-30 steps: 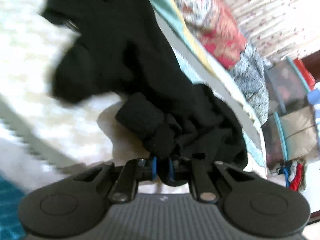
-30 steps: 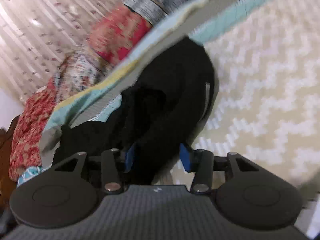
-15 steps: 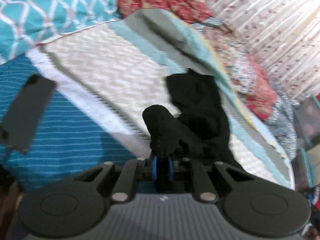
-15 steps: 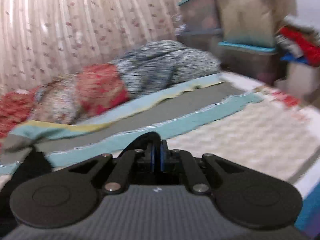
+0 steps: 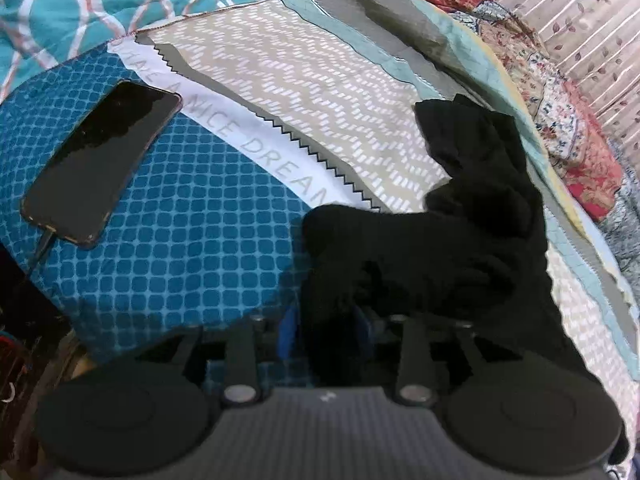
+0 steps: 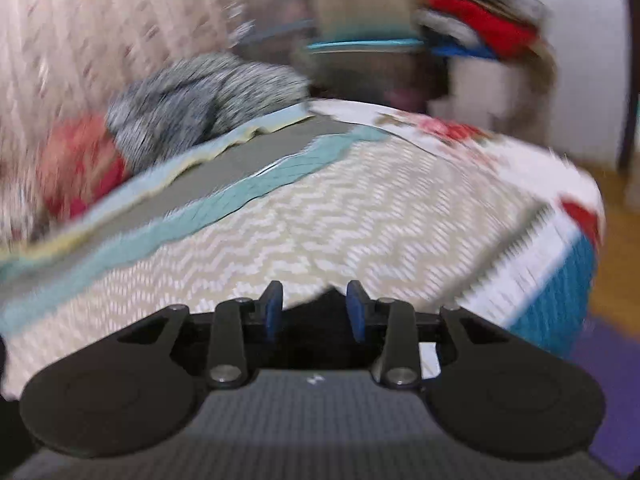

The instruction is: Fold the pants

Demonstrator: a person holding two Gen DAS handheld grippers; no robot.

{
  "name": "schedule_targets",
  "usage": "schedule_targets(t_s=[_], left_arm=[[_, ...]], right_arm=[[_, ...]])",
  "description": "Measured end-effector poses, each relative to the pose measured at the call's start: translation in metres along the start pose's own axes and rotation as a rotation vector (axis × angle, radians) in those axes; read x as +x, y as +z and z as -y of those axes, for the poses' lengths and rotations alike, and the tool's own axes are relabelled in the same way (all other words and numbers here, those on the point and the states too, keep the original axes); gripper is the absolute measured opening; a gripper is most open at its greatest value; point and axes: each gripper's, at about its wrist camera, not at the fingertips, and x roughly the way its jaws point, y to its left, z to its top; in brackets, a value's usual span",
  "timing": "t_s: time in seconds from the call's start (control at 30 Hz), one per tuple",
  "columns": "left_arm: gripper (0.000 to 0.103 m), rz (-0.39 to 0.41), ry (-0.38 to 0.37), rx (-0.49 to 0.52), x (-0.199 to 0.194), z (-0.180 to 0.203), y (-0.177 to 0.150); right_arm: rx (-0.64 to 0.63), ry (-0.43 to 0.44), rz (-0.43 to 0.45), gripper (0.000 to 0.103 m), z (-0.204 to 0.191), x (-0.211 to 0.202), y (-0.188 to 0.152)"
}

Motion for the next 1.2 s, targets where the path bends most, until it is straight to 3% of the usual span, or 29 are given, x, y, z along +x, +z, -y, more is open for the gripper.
schedule_targets(t_s=[0.03,0.13,0.2,0.3,0.33,0.37,0.4,0.47,0.53,0.6,0.67,0.93,1.0,1.07,1.13,1.17,1.2], left_arm=[[0.041,-0.009,-0.013,-0.015,-0.001,-0.001,0.0],[0.043,-0.033,-0.046,-0.052,0.0,0.001,0.0],[0.039,-0.027,-0.038,-0.058,-0.003,0.007,-0.006],[0.022,-0.031,-0.023,-0.067,-0.003,0.009,-0.008],[0.014,-0.031,-0.02,-0.076,-0.003,0.008,-0.009],[0.011,-0.031,-0.016,-0.085,-0.004,0.007,-0.009],[0.01,-0.029,-0.013,-0.094,-0.006,0.006,-0.009],[0.01,-0.016,-0.019,-0.105,-0.01,0.005,-0.009],[0.01,-0.015,-0.009,-0.106,-0.011,0.006,-0.007],[0.01,-0.025,0.008,-0.116,-0.008,0.008,-0.006],[0.01,-0.025,0.016,-0.117,-0.007,0.01,-0.006],[0.011,-0.047,0.031,-0.111,0.001,0.008,-0.003],[0.011,-0.047,0.037,-0.101,0.002,0.01,-0.003],[0.011,-0.044,0.042,-0.093,0.003,0.012,-0.004],[0.011,-0.04,0.044,-0.087,0.002,0.013,-0.005],[0.011,-0.038,0.045,-0.082,0.001,0.013,-0.005],[0.01,-0.036,0.047,-0.075,0.0,0.014,-0.005]], right_arm=[[0.05,0.028,-0.008,0.041,0.011,-0.004,-0.004],[0.131,0.081,-0.05,0.043,0.03,-0.007,-0.015],[0.128,0.072,-0.074,0.043,0.026,-0.008,-0.026],[0.162,0.094,-0.105,0.042,0.024,0.012,-0.037],[0.18,0.099,-0.118,0.039,0.023,0.022,-0.037],[0.187,0.098,-0.127,0.017,0.021,0.03,-0.036],[0.176,0.093,-0.126,0.009,0.014,0.035,-0.03],[0.089,0.104,-0.051,0.007,-0.011,0.034,-0.008],[-0.028,0.114,-0.006,0.008,-0.039,0.035,0.01],[-0.104,0.1,-0.038,0.023,-0.058,0.049,0.027],[-0.123,0.083,-0.029,0.03,-0.06,0.056,0.033],[0.103,0.094,-0.076,0.032,-0.001,0.052,0.0],[0.141,0.081,-0.107,0.038,0.003,0.058,-0.01],[0.175,0.088,-0.145,0.038,0.006,0.068,-0.016],[0.162,0.111,-0.165,0.032,-0.005,0.079,-0.017],[0.124,0.104,-0.163,0.028,-0.013,0.082,-0.016],[0.083,0.096,-0.155,0.016,-0.021,0.083,-0.015]])
